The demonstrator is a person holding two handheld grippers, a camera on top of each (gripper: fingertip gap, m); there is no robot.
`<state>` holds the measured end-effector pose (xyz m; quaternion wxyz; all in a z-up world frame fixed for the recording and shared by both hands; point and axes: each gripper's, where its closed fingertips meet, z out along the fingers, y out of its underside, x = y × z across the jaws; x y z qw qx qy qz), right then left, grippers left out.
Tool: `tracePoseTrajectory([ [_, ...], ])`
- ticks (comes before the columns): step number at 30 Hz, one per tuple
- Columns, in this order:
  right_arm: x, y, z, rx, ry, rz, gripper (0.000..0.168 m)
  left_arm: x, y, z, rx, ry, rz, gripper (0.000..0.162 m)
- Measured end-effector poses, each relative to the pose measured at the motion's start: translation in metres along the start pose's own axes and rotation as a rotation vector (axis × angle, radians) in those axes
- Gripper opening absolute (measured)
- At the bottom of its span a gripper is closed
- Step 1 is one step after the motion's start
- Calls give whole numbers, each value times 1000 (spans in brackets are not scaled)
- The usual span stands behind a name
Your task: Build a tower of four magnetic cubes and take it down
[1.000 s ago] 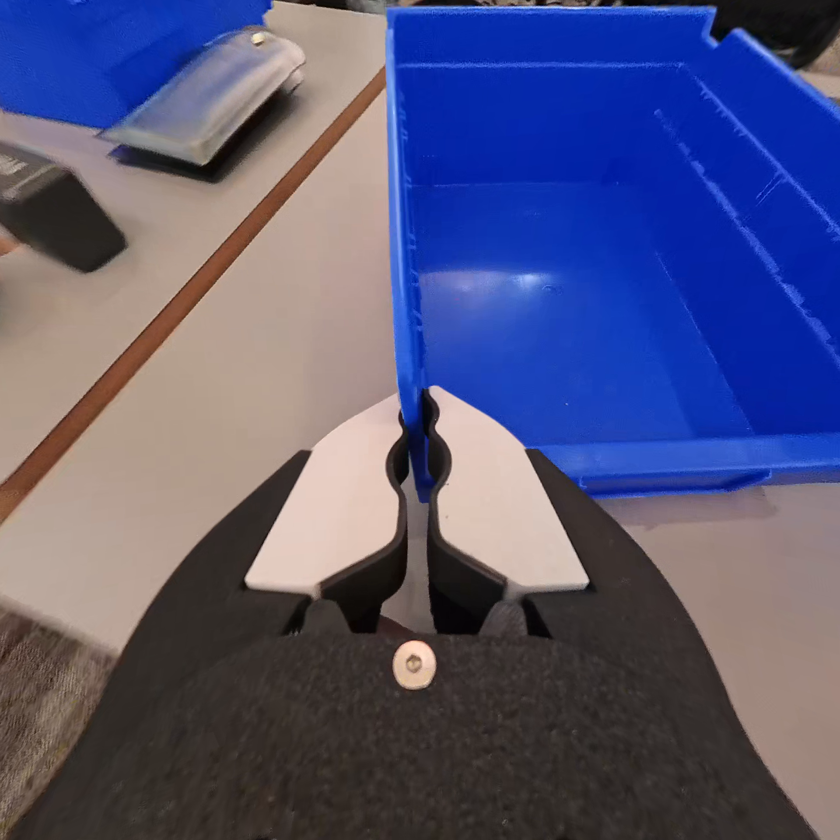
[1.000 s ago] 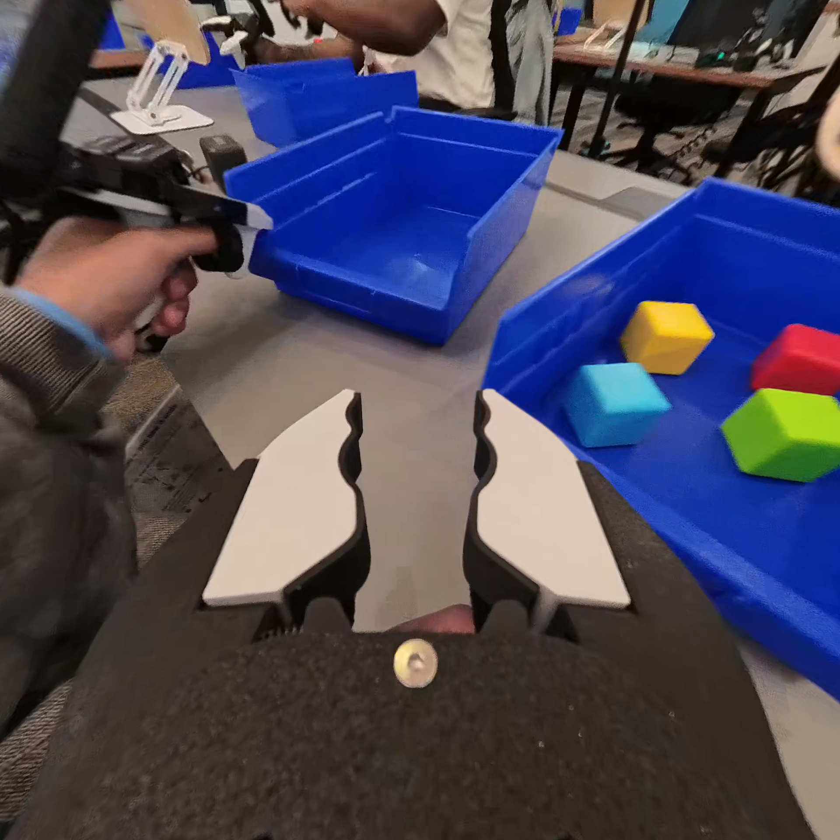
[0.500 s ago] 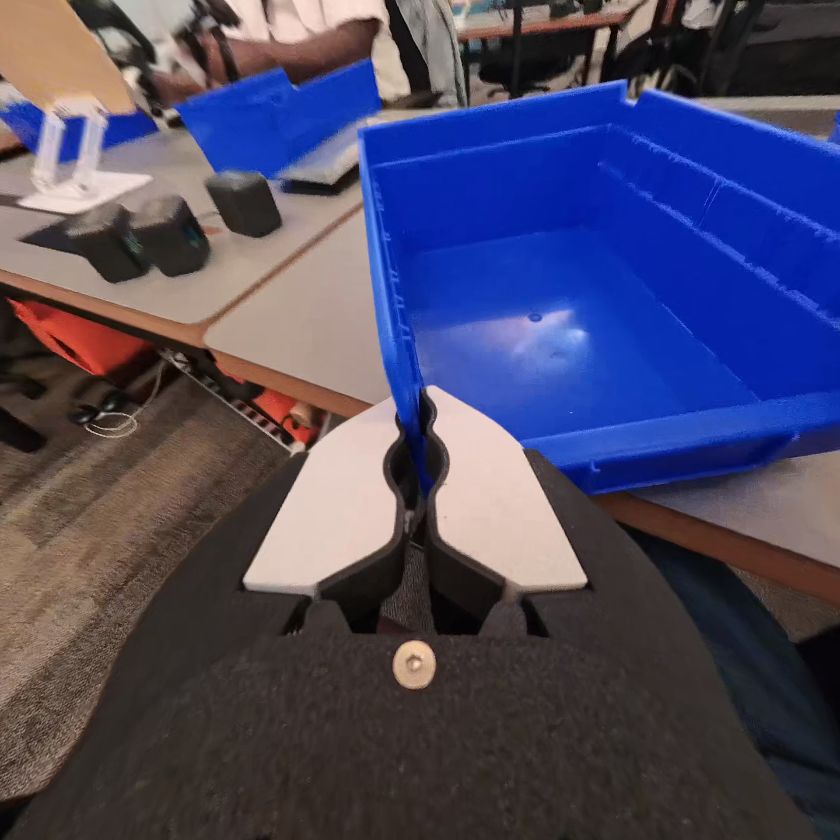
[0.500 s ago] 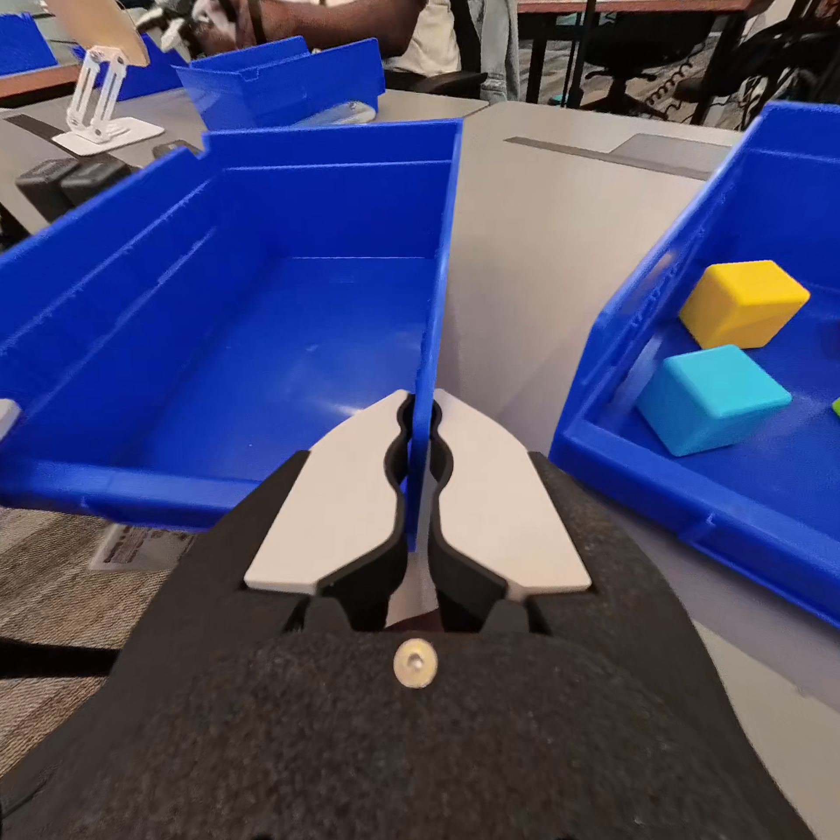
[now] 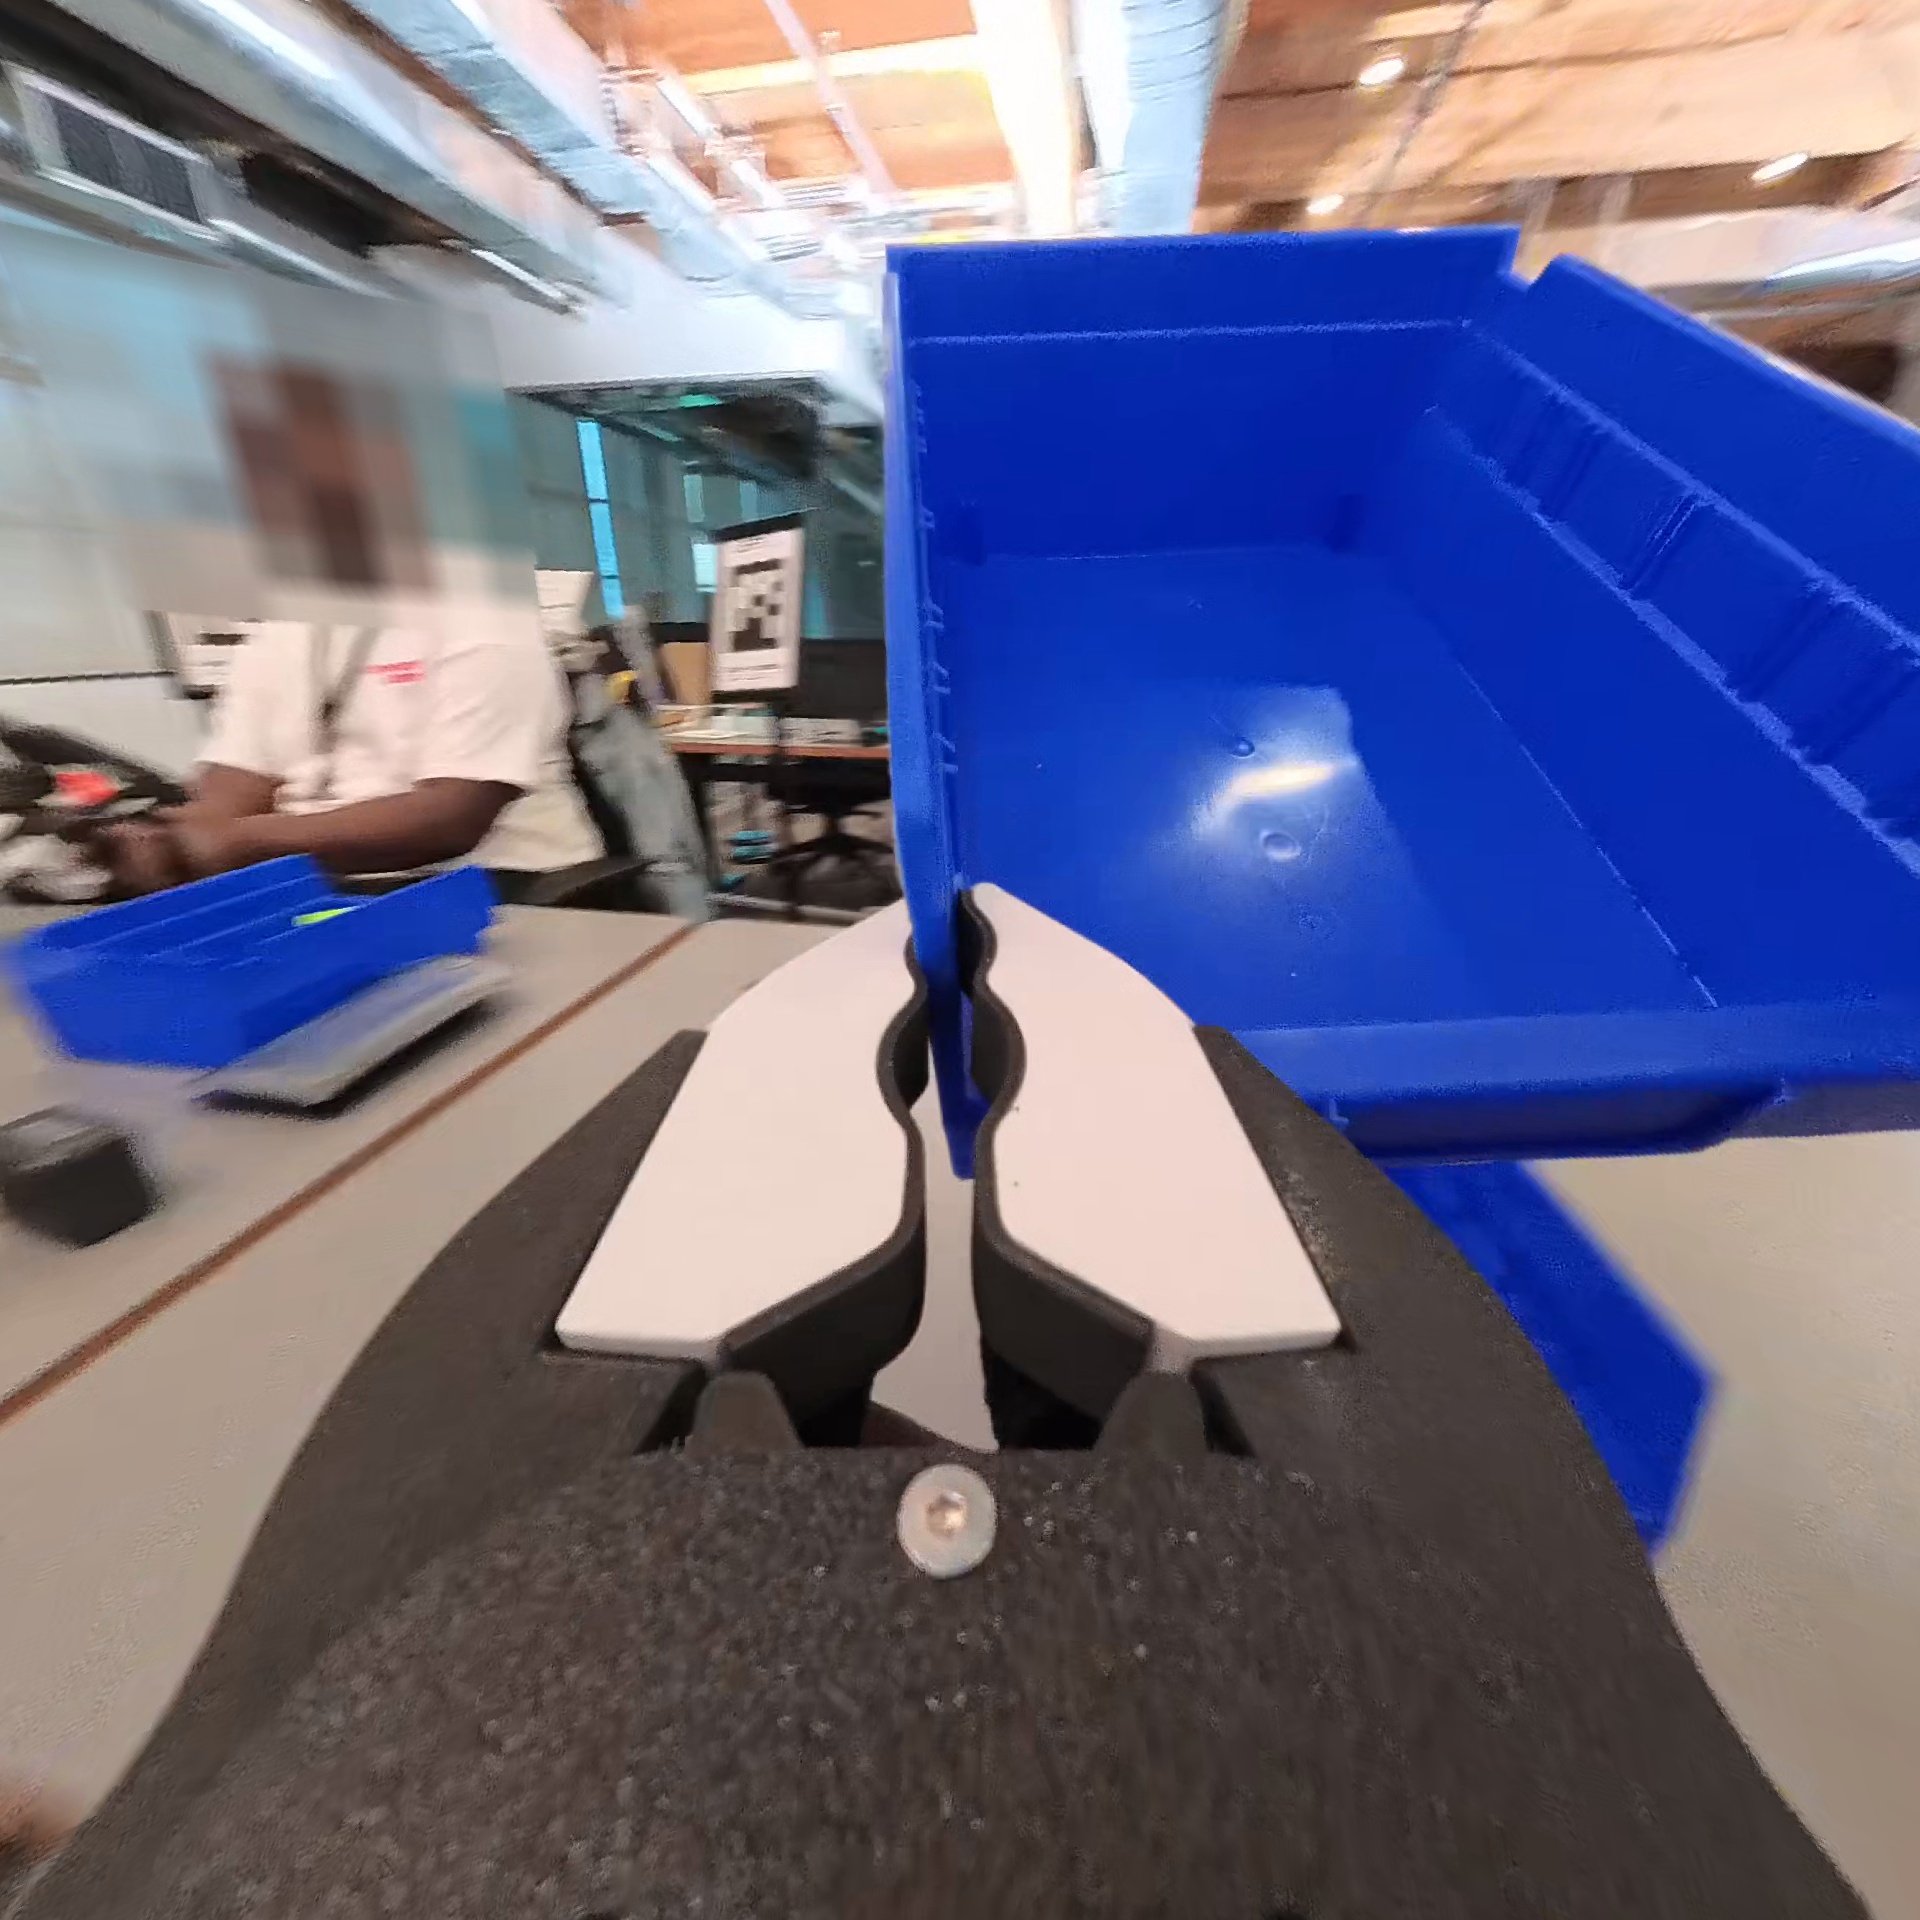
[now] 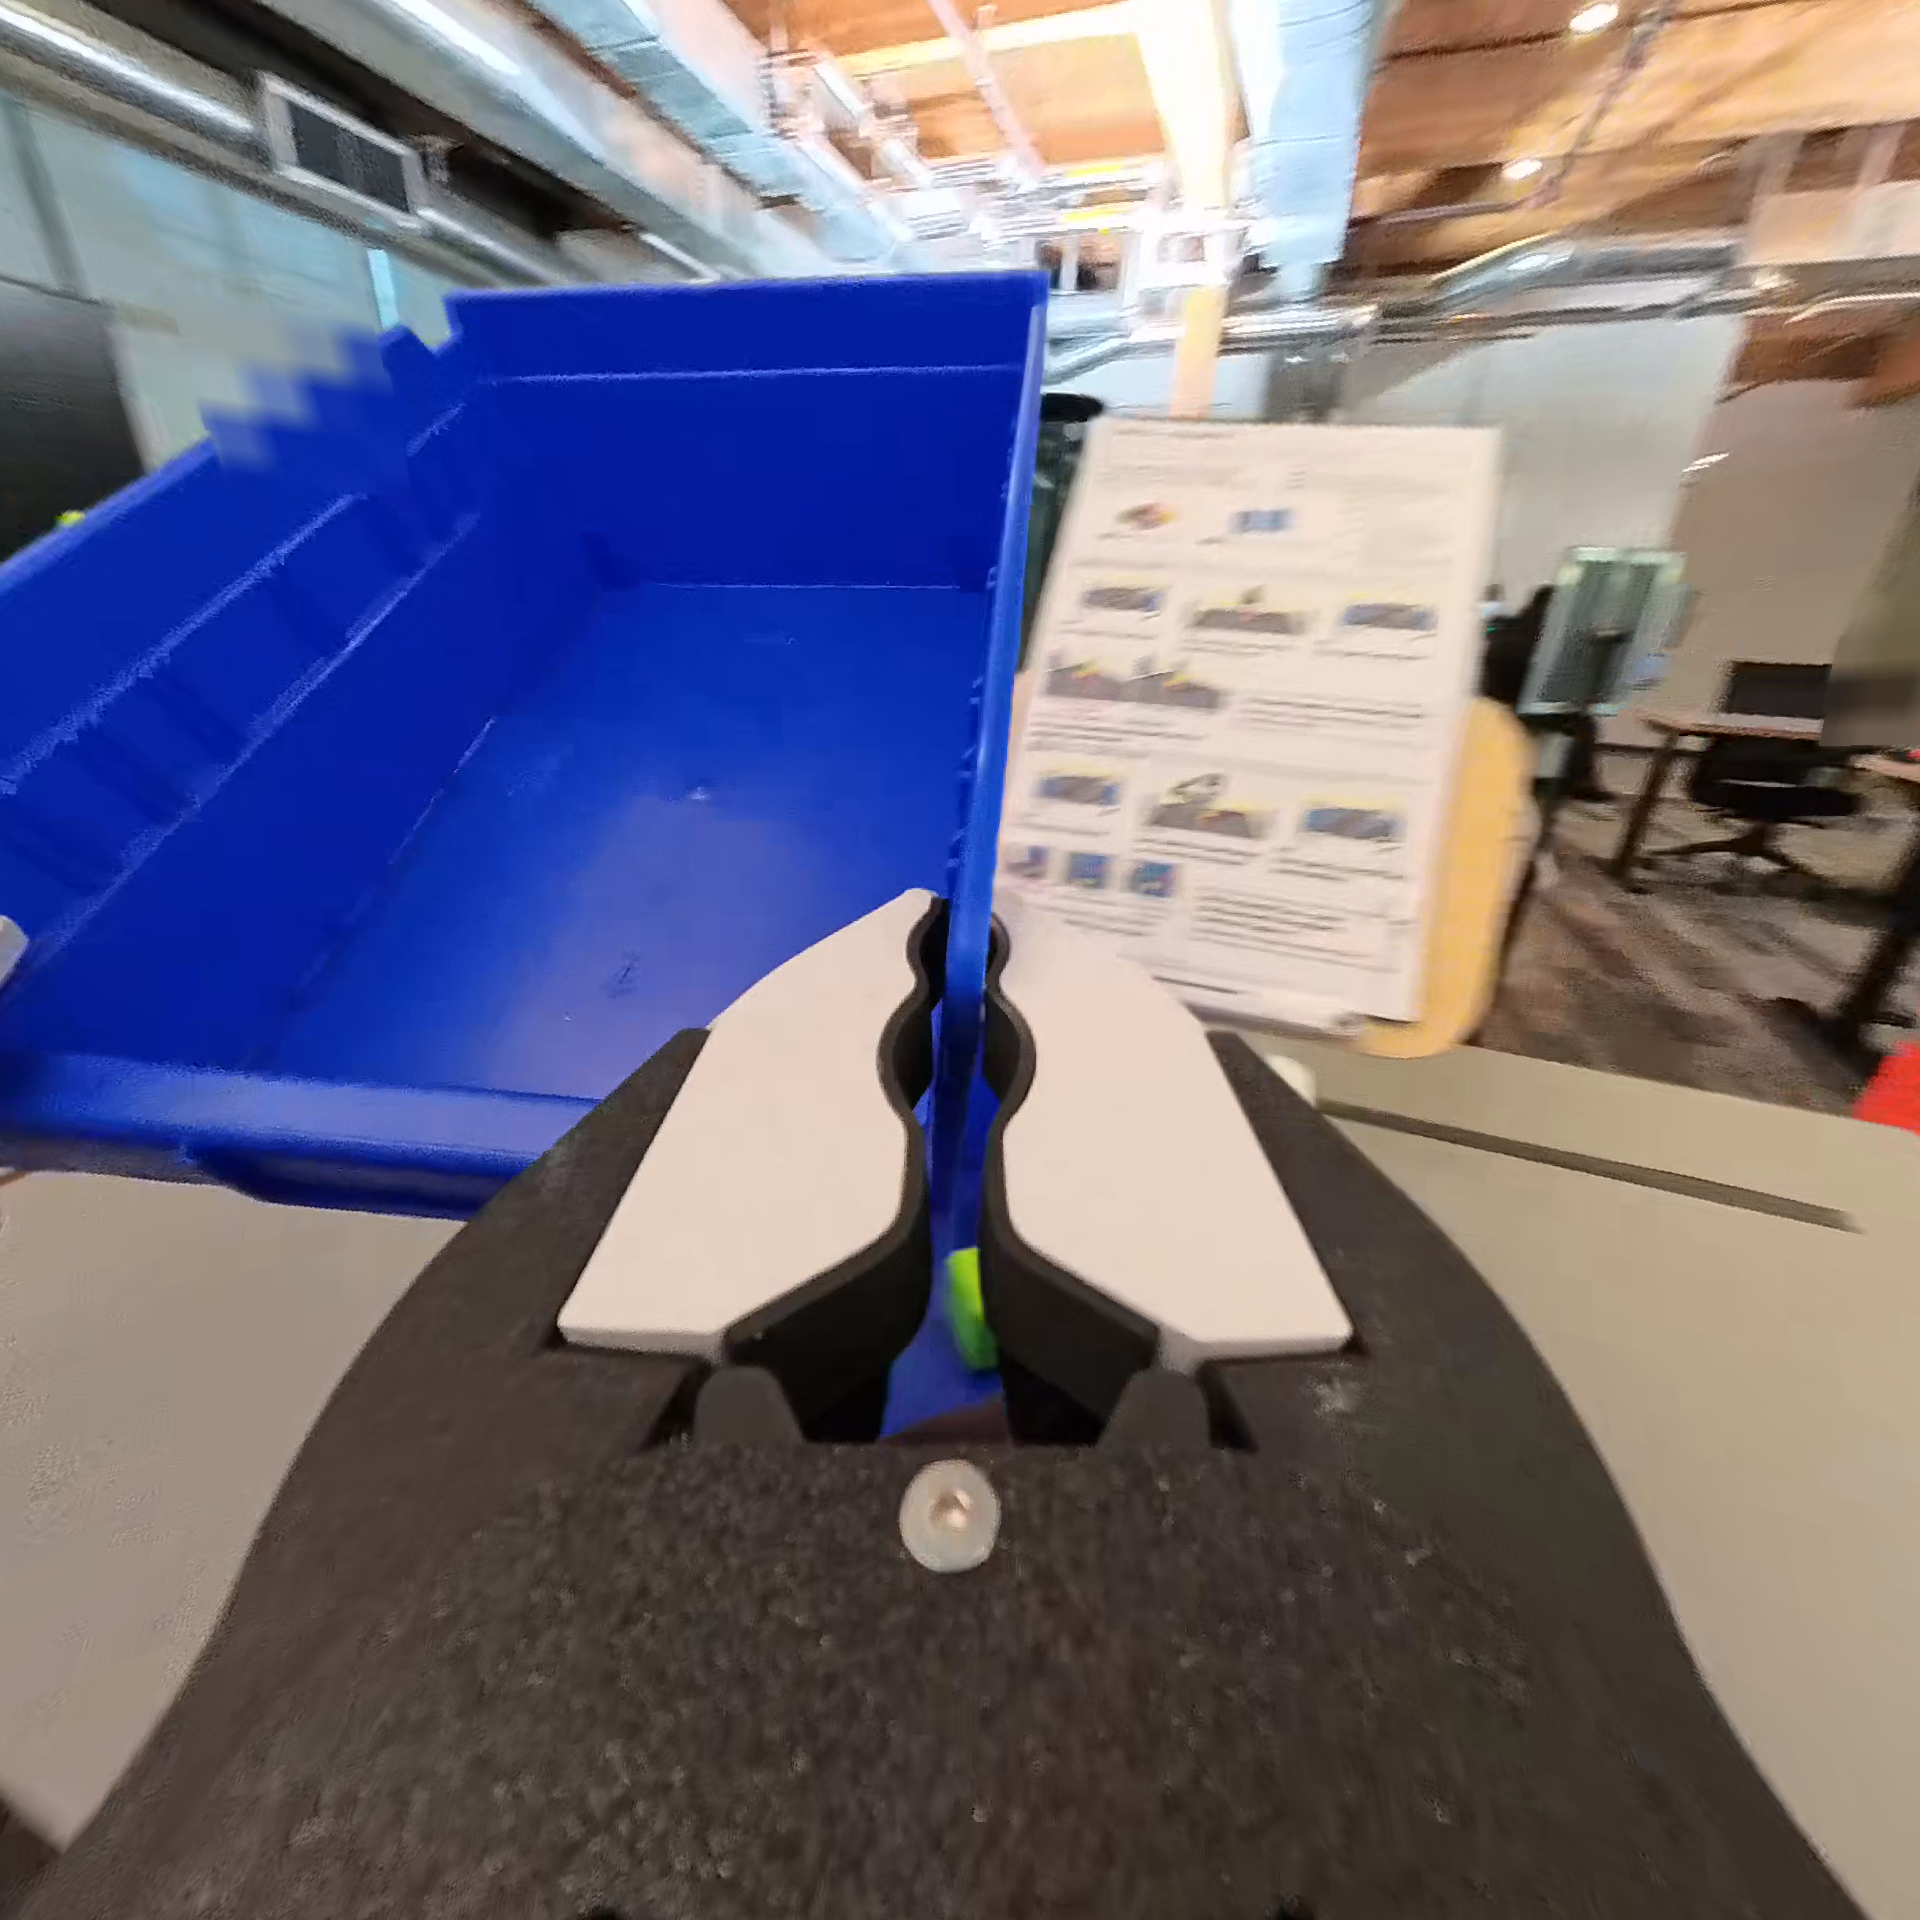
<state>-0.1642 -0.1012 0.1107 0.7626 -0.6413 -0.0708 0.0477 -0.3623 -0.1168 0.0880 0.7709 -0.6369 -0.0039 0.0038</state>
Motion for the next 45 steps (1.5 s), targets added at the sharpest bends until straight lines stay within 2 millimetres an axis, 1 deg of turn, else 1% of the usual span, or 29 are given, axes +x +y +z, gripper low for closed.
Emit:
tracePoseTrajectory([
  [2, 55, -10, -11, 1, 77, 5, 4, 57, -2, 18, 5, 107, -46, 1],
  [4, 105, -14, -22, -5, 158, -14, 4, 111, 1, 32, 2, 190, -95, 2],
  [6, 154, -12, -33, -20, 253, -54, 4, 165, 9, 43, -8, 257, -137, 1],
  [8, 202, -2, -47, -56, 342, -69, 4, 218, 23, 49, -43, 322, -165, 1],
  [11, 269, 26, -71, -138, 426, -28, 3, 293, 50, 45, -120, 403, -159, 2],
  [13, 306, 52, -86, -184, 450, 12, 3, 332, 71, 37, -155, 437, -127, 2],
  [15, 334, 79, -97, -224, 442, 51, 3, 363, 92, 28, -185, 459, -93, 2],
  [17, 356, 105, -101, -275, 422, 98, 3, 384, 113, 21, -216, 467, -60, 3],
  [20, 382, 143, -104, -345, 397, 179, 3, 409, 140, 16, -274, 490, -21, 4],
  [22, 394, 166, -106, -371, 386, 230, 3, 421, 155, 14, -301, 505, 10, 5],
  [24, 402, 186, -107, -399, 380, 263, 3, 431, 168, 13, -344, 533, -6, 6],
  [27, 409, 206, -107, -440, 359, 302, 3, 438, 182, 11, -388, 550, -7, 7],
  [29, 413, 212, -106, -455, 358, 277, 3, 441, 193, 9, -413, 557, 3, 7],
  [32, 417, 215, -103, -475, 365, 235, 3, 444, 208, 6, -462, 571, 14, 7],
  [36, 421, 226, -104, -497, 364, 254, 3, 448, 216, 5, -514, 589, 39, 8],
  [37, 423, 231, -105, -509, 370, 255, 4, 450, 219, 3, -531, 597, 51, 8],
  [40, 428, 237, -105, -483, 353, 303, 3, 455, 227, -5, -590, 638, 77, 12],
  [42, 430, 238, -104, -468, 337, 331, 4, 455, 231, -13, -644, 667, 71, 24],
  [43, 431, 238, -104, -471, 333, 330, 4, 450, 229, -16, -651, 663, 71, 32],
  [44, 431, 237, -104, -475, 331, 318, 8, 444, 226, -21, -658, 680, 92, 41],
  [45, 433, 233, -107, -473, 344, 298, 22, 437, 222, -27, -662, 704, 104, 46],
])
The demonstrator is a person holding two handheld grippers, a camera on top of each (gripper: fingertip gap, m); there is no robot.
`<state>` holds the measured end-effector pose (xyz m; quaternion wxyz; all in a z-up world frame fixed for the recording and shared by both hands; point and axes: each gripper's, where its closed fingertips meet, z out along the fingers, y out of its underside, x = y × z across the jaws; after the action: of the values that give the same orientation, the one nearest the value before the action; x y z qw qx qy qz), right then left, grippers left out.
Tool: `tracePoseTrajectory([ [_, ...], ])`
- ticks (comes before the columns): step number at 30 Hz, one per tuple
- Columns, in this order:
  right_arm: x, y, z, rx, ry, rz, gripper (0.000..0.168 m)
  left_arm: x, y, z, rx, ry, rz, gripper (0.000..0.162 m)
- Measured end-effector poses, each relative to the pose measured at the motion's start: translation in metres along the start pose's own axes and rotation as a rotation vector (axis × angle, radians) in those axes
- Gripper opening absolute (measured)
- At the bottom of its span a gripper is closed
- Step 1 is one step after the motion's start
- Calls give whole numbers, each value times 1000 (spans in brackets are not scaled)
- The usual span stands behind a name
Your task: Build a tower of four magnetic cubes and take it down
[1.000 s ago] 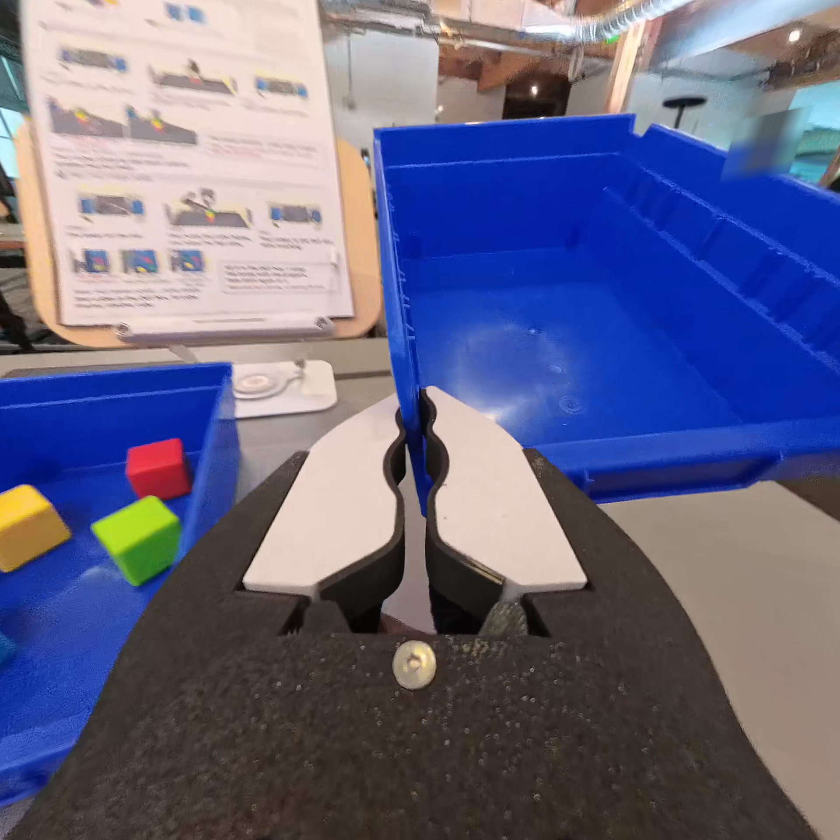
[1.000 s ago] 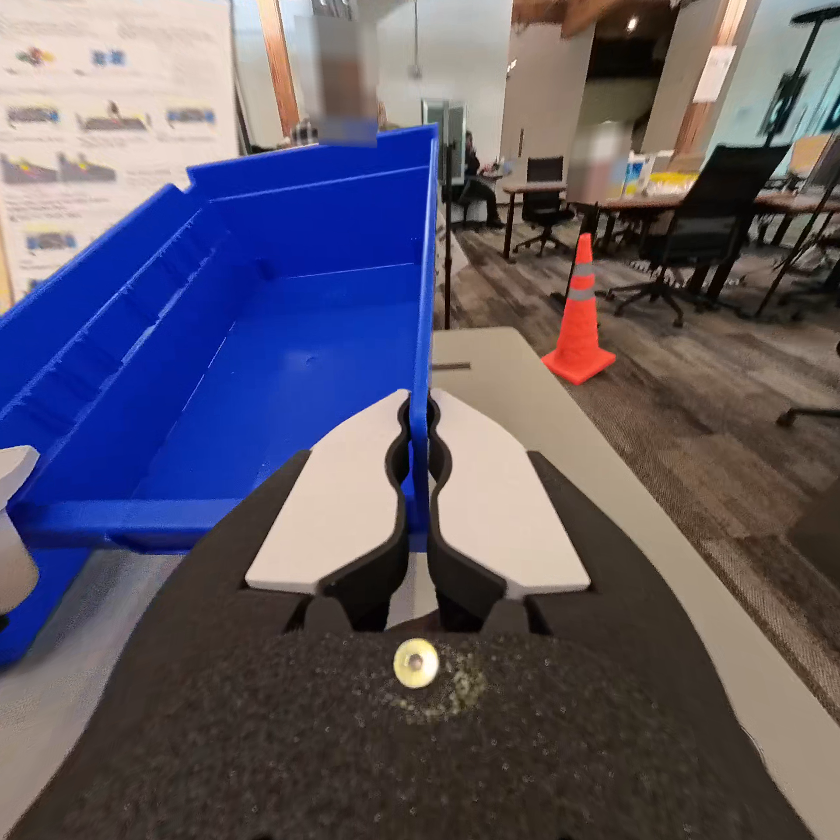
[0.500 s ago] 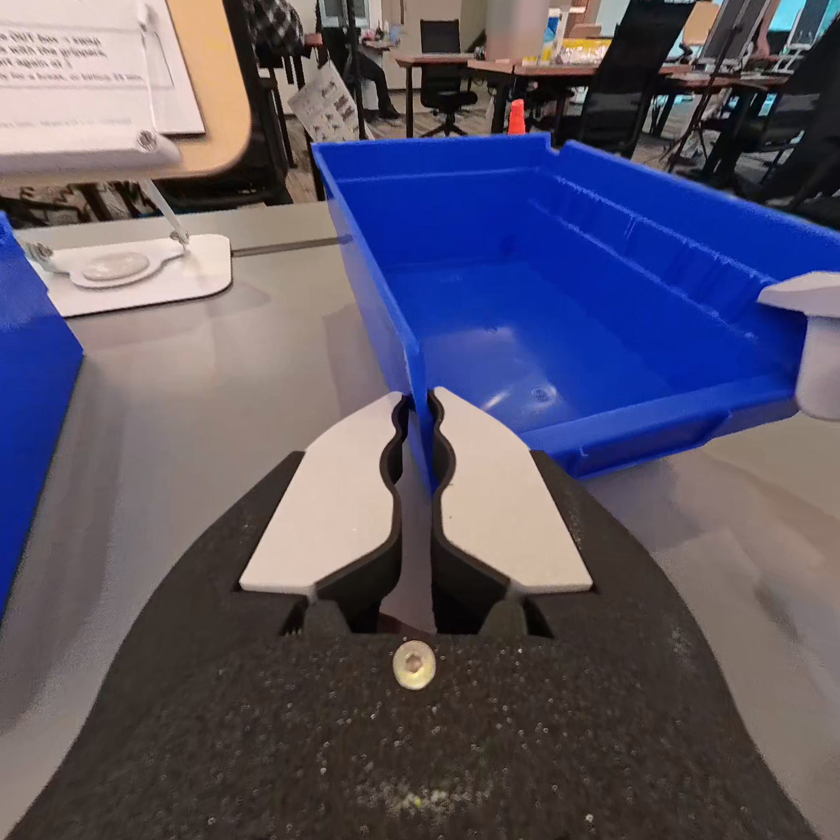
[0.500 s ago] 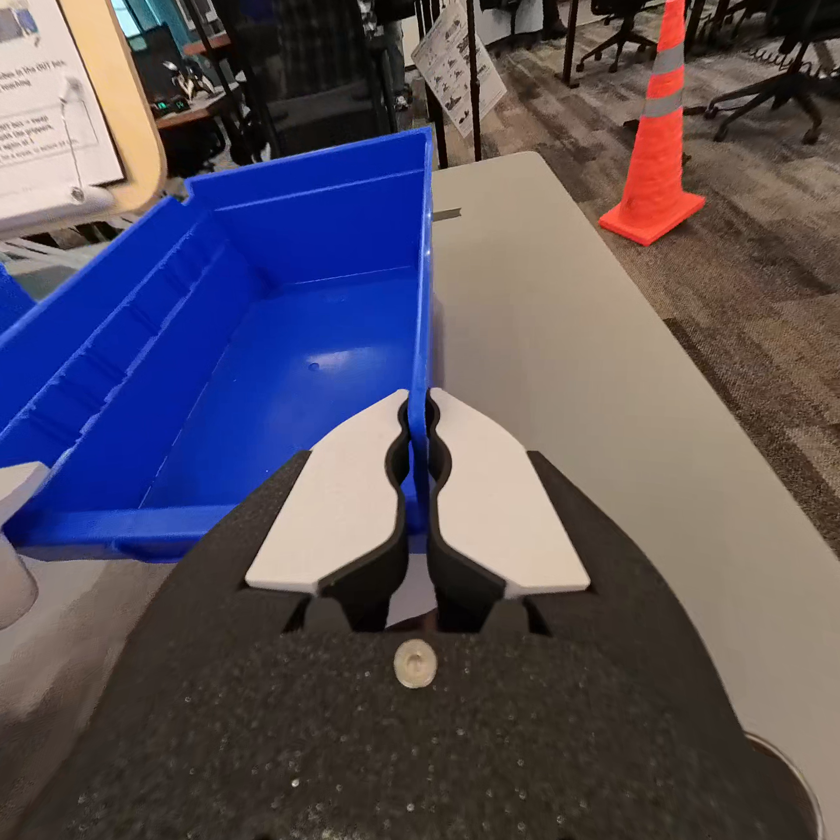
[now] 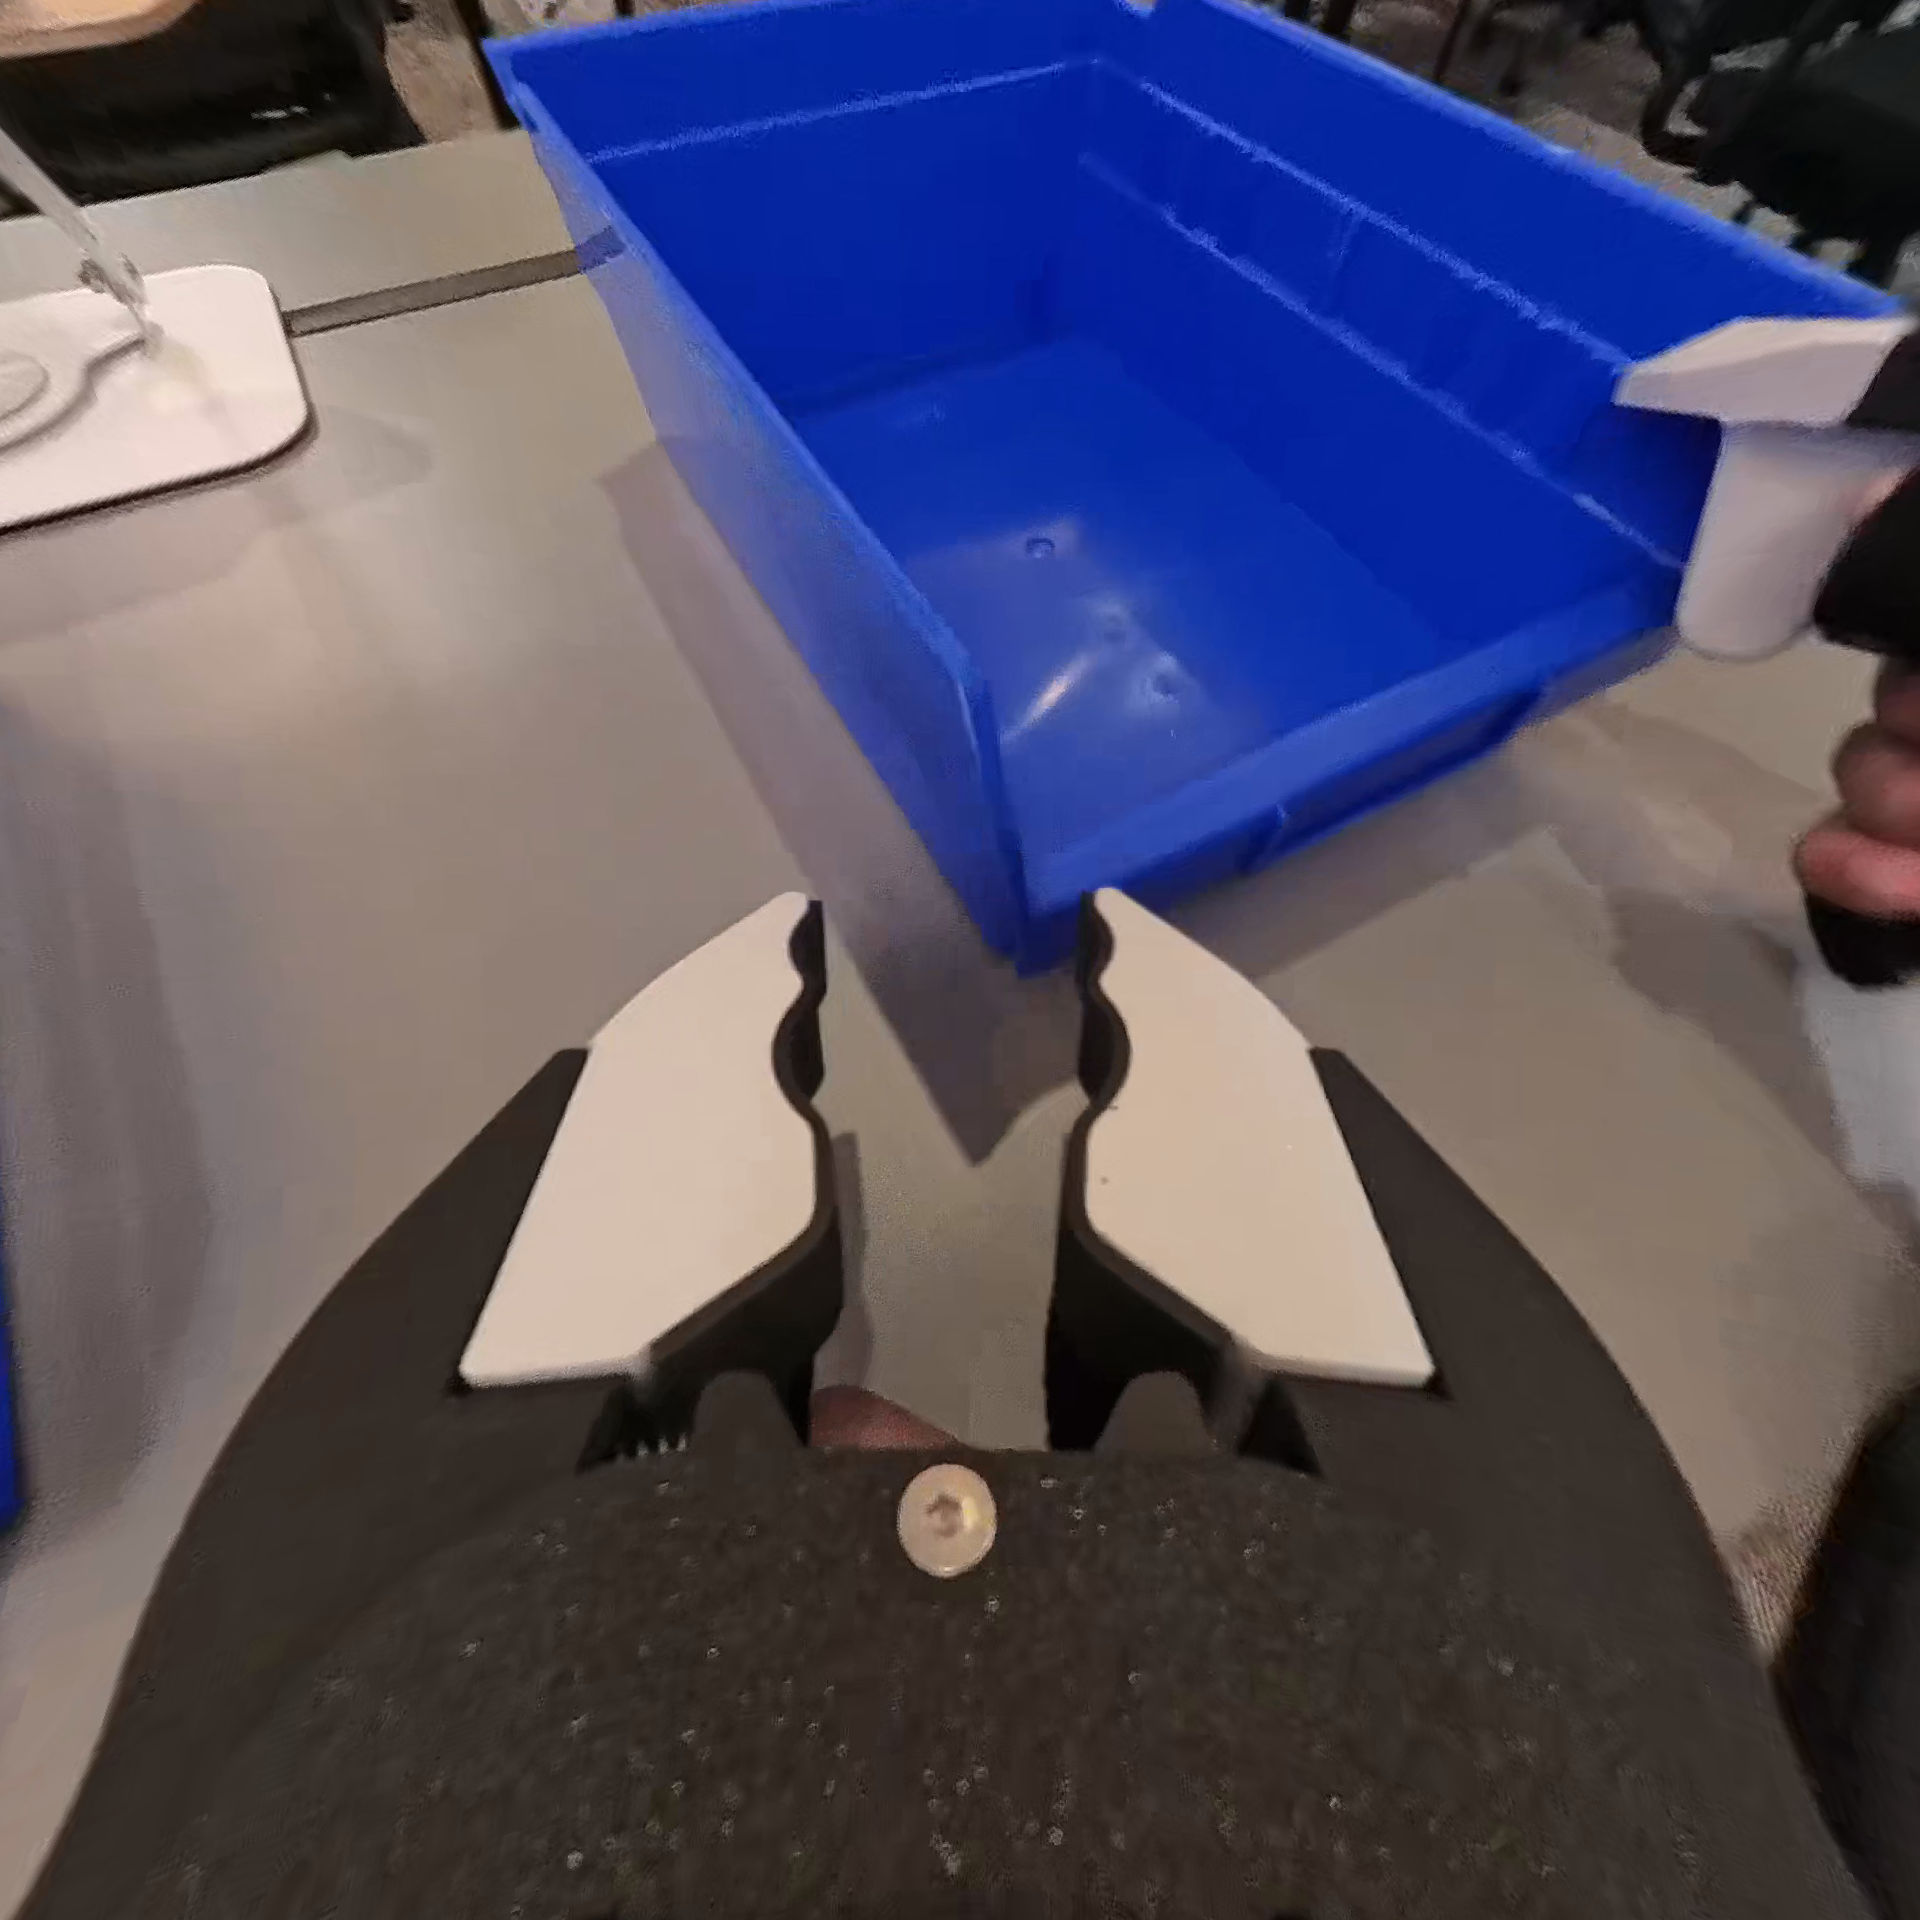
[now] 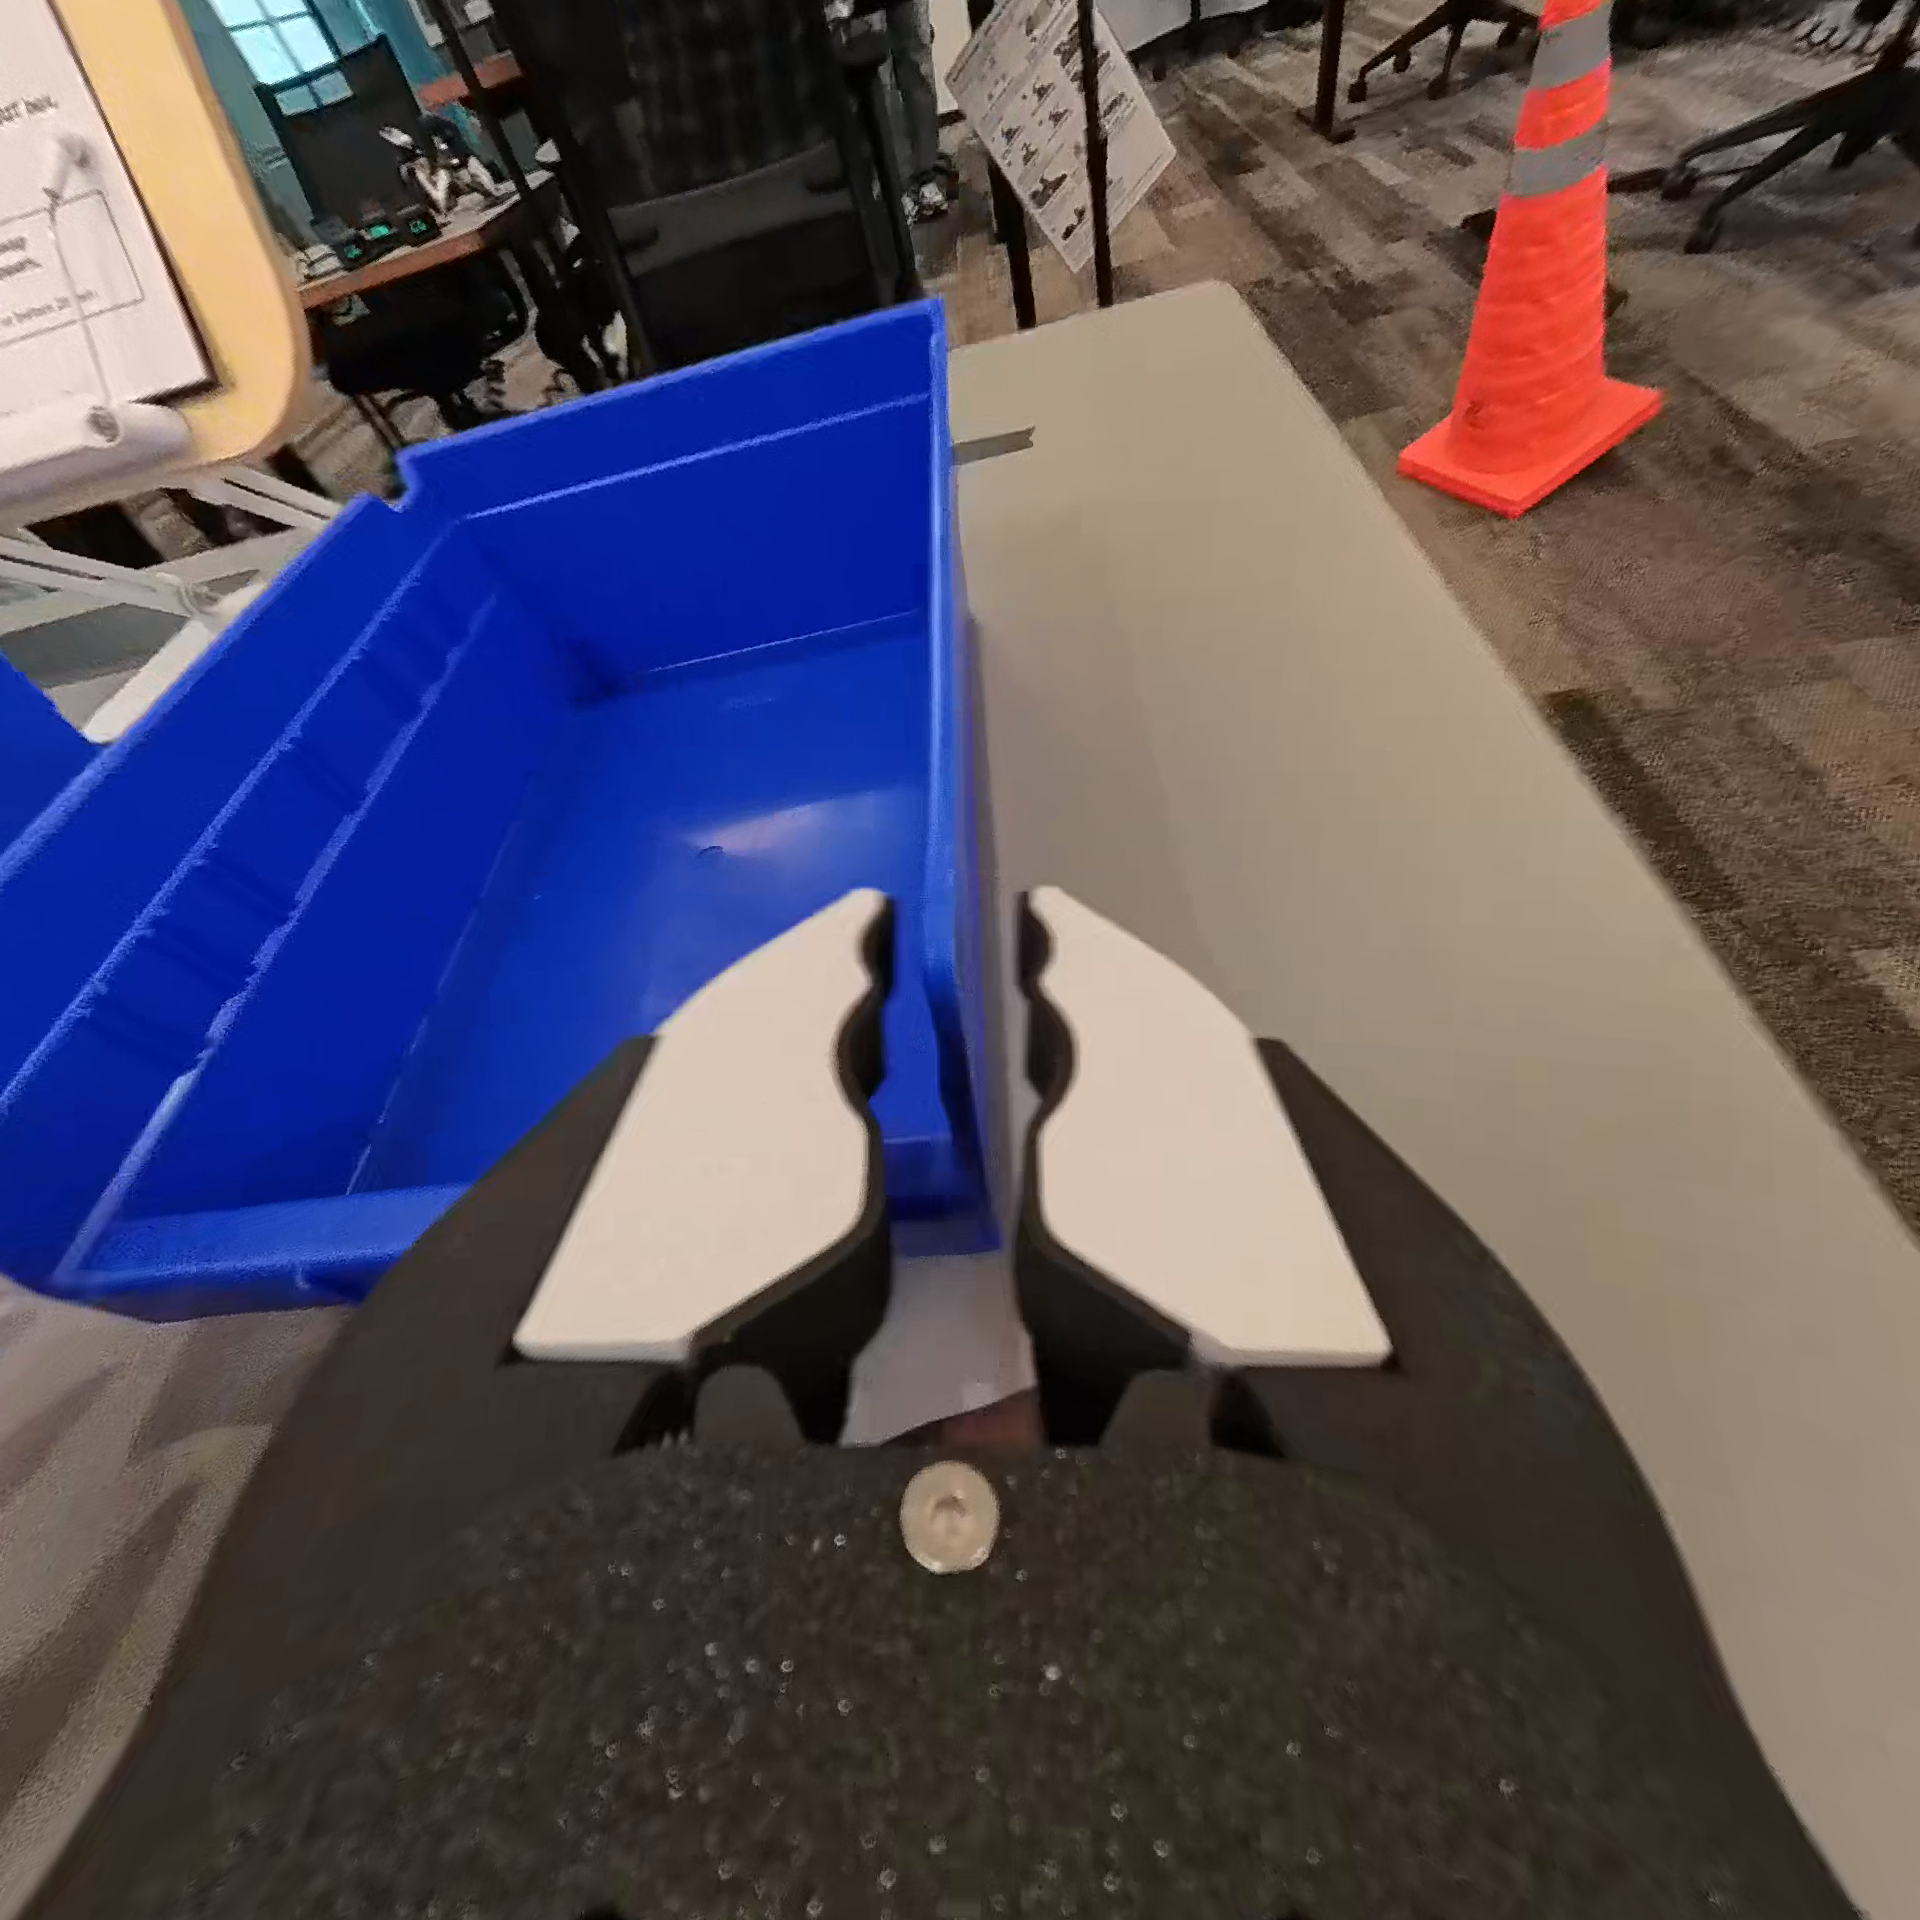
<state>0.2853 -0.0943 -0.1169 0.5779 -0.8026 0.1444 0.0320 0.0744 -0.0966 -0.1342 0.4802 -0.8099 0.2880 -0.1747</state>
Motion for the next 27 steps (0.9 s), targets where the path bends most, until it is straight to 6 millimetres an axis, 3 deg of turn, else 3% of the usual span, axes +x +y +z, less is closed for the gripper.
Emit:
tracePoseTrajectory([
  [1, 4, -5, -7, 12, 30, -16, 35, -2, 2, -13, -2, 29, 8, 50],
  [4, 12, -32, -44, 77, 135, -31, 45, -20, 4, -65, 1, 115, 0, 56],
  [6, -11, -62, -72, 163, 153, -56, 46, -54, -8, -110, 67, 107, -21, 55],
  [7, -39, -76, -82, 203, 112, -84, 46, -82, -19, -134, 133, 55, -31, 52],
  [9, -118, -87, -92, 247, -31, -154, 46, -152, -35, -183, 271, -108, -35, 48],
  [10, -164, -83, -93, 254, -119, -179, 47, -189, -36, -203, 298, -199, -39, 50],
  [12, -257, -54, -86, 217, -306, -166, 52, -259, -20, -224, 270, -336, -71, 53],
  [13, -299, -30, -79, 182, -381, -160, 53, -288, -7, -225, 238, -373, -111, 55],
  [15, -366, 28, -59, 69, -449, -216, 61, -323, 19, -216, 178, -355, -219, 60],
  [17, -395, 63, -38, 37, -364, -309, 61, -337, 37, -202, 141, -311, -276, 60],
  [21, -406, 81, -5, -16, -248, -222, 49, -341, 51, -176, 98, -306, -248, 51],
  [24, -404, 94, 20, -104, -153, -196, 25, -348, 53, -161, 94, -350, -232, 34],
  [27, -404, 93, 25, -98, -137, -194, 21, -353, 61, -146, 56, -363, -258, 18],
])
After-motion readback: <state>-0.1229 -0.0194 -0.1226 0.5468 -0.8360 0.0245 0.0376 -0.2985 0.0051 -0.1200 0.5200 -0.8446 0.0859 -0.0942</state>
